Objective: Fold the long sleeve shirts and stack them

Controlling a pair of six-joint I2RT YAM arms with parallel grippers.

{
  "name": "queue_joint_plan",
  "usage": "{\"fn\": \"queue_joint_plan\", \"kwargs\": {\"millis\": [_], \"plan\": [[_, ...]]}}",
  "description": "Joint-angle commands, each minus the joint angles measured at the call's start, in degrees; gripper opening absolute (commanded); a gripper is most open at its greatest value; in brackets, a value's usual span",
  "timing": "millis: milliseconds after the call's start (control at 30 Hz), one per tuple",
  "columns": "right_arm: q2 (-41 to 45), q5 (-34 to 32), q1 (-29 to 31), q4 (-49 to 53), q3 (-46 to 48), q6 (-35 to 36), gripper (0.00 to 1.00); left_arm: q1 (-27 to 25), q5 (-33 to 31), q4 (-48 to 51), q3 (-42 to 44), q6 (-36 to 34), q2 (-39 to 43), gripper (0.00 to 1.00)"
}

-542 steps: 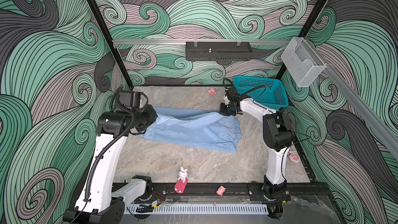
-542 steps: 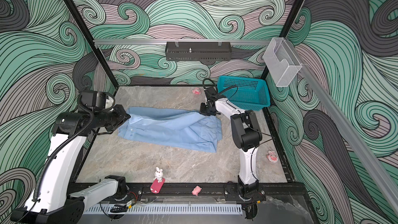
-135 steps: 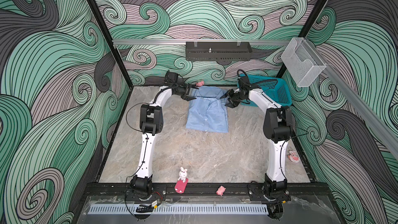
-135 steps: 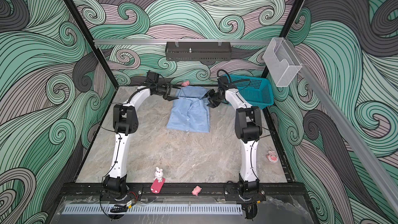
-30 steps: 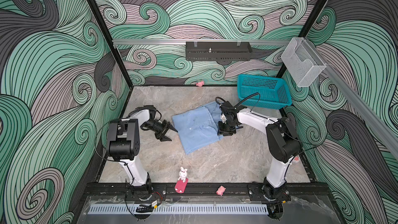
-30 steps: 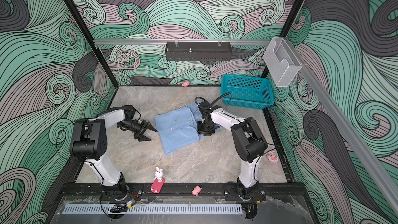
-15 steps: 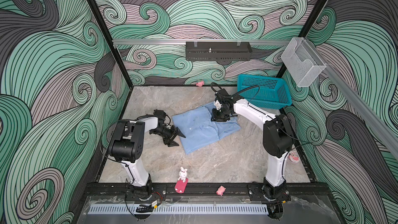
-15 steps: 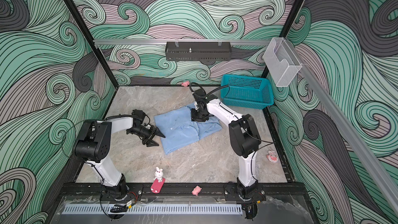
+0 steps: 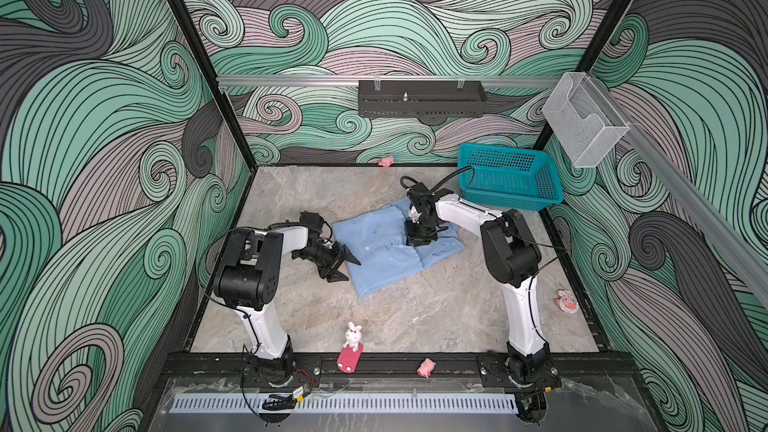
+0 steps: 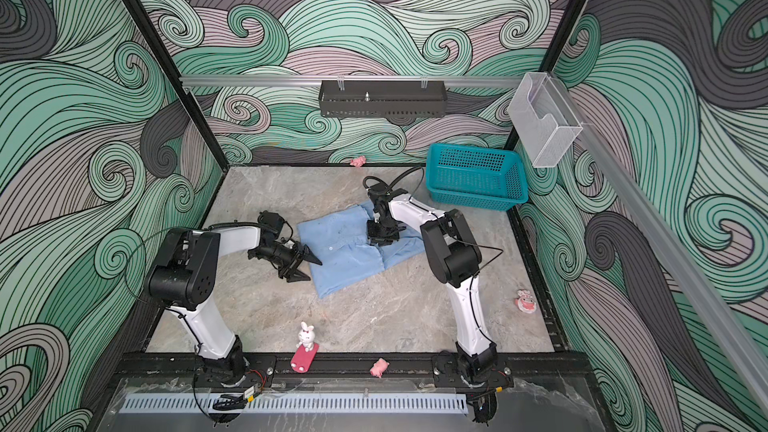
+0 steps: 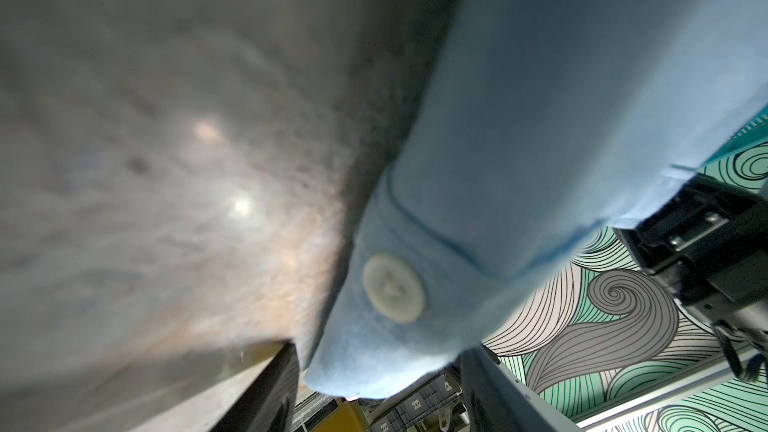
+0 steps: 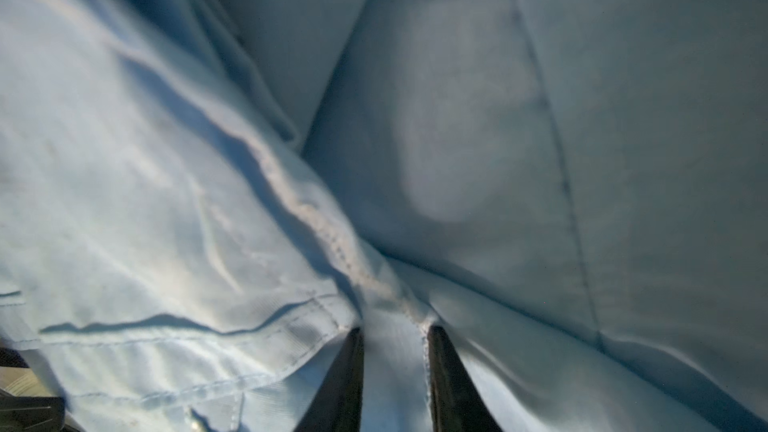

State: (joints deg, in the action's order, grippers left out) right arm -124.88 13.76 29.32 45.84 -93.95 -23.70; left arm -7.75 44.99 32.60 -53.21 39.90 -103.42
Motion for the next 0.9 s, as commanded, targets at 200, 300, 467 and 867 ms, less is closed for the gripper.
{"fn": "queue_joint_plan", "kwargs": {"millis": [200, 300, 467, 867], "plan": [[-1.57, -0.23, -0.27, 2.10, -0.01, -0.82, 0.27, -0.09, -14.05, -9.07, 2.05, 2.99, -1.79, 0.64], [-1.44, 0.43, -0.19, 2.06, 0.17, -1.02, 0.27, -0.14, -14.35, -13.83, 3.26, 4.63, -2.20, 0.64], [-1.73, 1.83, -0.14, 1.95, 0.39, -1.41, 0.27, -0.16, -15.53, -16.67, 3.72, 4.77, -4.38, 0.59], [-0.01, 7.44, 1.72, -1.70, 3.24, -4.46, 0.25, -0.08, -15.44, -17.18, 3.42, 3.10, -4.57, 0.18]]}}
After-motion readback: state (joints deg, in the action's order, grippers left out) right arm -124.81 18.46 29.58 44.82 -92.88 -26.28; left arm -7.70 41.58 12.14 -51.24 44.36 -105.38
